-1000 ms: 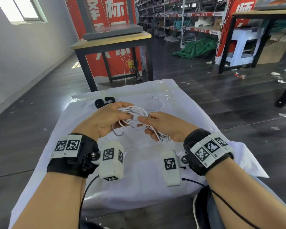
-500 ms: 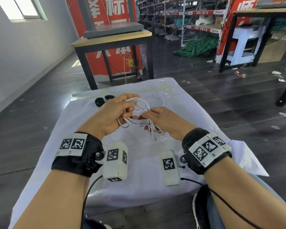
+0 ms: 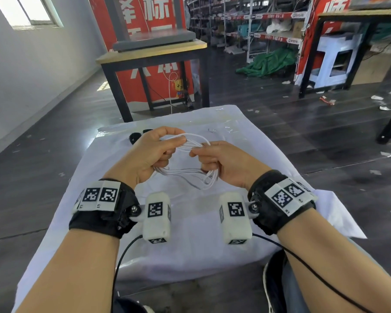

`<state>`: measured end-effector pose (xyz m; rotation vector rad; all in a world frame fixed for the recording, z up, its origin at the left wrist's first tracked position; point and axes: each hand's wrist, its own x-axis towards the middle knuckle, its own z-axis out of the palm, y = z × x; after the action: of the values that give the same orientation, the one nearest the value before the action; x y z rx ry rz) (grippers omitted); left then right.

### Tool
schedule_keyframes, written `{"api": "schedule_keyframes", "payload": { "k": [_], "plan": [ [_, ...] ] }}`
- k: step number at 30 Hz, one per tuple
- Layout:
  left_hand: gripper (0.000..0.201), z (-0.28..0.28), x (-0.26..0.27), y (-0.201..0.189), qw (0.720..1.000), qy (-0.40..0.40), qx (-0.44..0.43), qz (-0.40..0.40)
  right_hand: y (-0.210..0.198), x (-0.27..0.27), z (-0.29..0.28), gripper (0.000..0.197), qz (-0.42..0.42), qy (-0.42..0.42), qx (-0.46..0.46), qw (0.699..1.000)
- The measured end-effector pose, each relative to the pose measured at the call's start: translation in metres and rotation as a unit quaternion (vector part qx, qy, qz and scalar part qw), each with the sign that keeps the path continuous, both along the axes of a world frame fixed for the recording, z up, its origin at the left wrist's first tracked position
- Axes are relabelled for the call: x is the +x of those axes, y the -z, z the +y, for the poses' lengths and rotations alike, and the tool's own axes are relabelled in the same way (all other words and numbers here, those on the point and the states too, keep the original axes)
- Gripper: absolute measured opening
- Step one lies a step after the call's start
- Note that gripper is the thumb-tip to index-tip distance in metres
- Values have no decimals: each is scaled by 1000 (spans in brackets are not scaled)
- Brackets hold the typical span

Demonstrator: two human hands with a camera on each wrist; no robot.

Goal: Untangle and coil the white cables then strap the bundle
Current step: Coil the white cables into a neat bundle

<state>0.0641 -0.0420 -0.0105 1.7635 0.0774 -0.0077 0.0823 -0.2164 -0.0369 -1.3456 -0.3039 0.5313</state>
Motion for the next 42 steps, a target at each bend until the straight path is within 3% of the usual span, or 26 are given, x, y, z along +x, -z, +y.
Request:
{"api": "schedule_keyframes", "payload": {
  "k": [4, 9, 13, 15, 20, 24, 28, 31, 33, 37, 40, 42],
  "plan": [
    [19, 4, 0, -4, 1000, 14, 10, 6, -1, -1, -3, 18, -12, -37, -31, 999],
    [29, 10, -2, -6, 995, 70, 50, 59, 0, -1, -7, 19, -51, -9, -40, 998],
    [15, 10, -8, -5, 988, 96, 58, 103, 1, 0, -3, 19, -33, 14, -13, 999],
    [17, 11, -8, -2, 991, 87, 34, 92, -1, 0, -3, 20, -25, 11, -14, 1000],
    [19, 12, -5, -5, 993, 100, -9, 68, -9, -7, -6, 24, 14, -108, -36, 993],
    [5, 7, -5, -3, 991, 104, -20, 85, -10, -10, -6, 40, 31, -164, -60, 984],
    [11, 10, -3, -4, 994, 80, -46, 54, -4, -7, -8, 30, 46, -108, 18, 993],
    [28, 9, -3, -5, 983, 59, -171, 35, -4, -4, -9, 27, 106, -59, 109, 987],
    [26, 4, -4, -4, 972, 61, -222, 51, -5, -2, -7, 27, 145, -37, 177, 973],
    [19, -9, -5, 0, 966, 84, -228, 89, -4, 1, 0, 29, 191, 21, 272, 943],
    [12, -17, -6, -1, 965, 67, -246, 68, -5, 2, 2, 30, 221, 32, 308, 925],
    [18, -19, -6, -2, 961, 58, -267, 47, -6, 3, 0, 30, 219, 31, 306, 926]
  ]
}}
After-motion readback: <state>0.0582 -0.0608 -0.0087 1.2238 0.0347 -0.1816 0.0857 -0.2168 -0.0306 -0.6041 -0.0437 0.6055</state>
